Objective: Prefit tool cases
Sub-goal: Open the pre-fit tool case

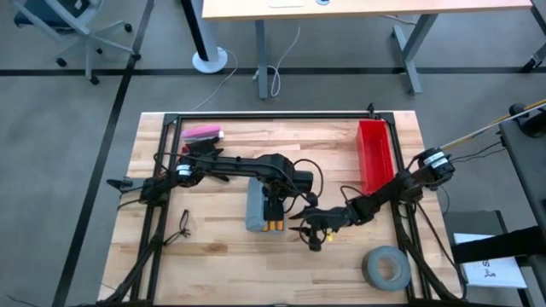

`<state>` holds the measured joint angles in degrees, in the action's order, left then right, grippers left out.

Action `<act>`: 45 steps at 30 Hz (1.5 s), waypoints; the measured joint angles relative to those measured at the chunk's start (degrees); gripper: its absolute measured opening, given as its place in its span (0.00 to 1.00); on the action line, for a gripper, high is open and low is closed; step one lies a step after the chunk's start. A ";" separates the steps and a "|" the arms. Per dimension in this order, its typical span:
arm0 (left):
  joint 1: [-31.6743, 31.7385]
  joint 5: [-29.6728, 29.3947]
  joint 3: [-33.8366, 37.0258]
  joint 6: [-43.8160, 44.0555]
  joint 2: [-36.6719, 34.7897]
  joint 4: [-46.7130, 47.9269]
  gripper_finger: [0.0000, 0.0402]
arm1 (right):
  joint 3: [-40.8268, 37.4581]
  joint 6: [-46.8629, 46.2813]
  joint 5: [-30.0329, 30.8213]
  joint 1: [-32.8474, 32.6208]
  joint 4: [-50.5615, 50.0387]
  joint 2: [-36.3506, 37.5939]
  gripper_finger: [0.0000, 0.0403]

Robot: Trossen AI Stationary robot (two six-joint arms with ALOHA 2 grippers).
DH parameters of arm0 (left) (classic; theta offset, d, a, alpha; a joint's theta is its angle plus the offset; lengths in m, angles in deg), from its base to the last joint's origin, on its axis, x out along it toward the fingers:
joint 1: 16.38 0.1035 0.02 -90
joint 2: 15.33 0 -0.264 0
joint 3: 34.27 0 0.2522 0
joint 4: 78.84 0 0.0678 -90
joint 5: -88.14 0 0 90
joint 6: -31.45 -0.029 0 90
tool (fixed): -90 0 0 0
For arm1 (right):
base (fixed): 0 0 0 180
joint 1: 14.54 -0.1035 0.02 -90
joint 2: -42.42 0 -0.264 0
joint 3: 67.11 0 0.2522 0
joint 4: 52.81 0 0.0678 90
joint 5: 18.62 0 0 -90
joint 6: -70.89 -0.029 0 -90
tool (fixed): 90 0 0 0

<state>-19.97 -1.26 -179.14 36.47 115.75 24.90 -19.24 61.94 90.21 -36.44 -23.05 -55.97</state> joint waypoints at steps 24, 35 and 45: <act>0.00 0.00 0.00 0.52 -0.96 0.02 0.46 | 0.44 -0.41 -4.35 4.18 -0.15 0.02 0.32; 0.00 0.01 0.00 0.50 -0.96 0.03 0.46 | 4.68 1.14 -6.64 5.67 -8.71 0.02 0.32; -0.04 0.02 0.00 0.48 -0.96 0.02 0.43 | 6.98 1.40 -8.43 6.94 -11.67 -2.45 0.34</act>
<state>-20.02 -1.24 -179.14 36.95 114.79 24.92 -12.26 63.34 81.78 -29.51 -34.72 -58.42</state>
